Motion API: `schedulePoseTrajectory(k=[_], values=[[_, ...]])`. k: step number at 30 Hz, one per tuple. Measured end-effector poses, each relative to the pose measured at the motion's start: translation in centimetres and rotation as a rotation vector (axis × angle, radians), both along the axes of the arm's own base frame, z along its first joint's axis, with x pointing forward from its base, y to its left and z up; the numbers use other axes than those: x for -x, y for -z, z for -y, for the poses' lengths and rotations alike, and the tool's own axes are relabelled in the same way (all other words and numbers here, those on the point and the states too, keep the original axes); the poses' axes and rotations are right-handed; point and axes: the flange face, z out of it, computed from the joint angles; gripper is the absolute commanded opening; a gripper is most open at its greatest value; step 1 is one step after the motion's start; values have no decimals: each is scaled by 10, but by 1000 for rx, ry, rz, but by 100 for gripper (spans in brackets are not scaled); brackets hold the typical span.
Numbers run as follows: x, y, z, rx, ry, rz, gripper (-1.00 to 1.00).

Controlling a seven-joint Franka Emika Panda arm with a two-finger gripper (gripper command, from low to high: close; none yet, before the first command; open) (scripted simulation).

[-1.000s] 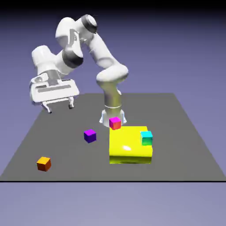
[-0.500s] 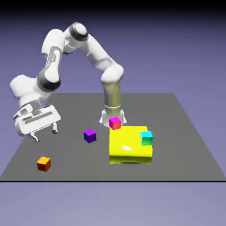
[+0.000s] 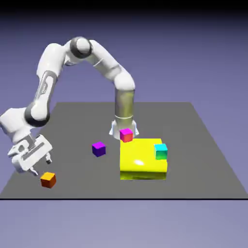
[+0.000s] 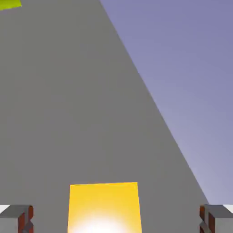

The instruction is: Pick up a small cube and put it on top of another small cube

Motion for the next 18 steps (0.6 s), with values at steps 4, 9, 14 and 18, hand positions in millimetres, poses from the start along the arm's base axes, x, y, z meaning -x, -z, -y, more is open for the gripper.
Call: schedulePoseTrajectory(k=[4,9,14,18], values=[[-8,63,-25,0,0,0,-100],[0,1,0,0,-1,-2,-100],[6,-38,-54,51,-280,55,-100],[19,-58,-98,81,-501,80,-100]])
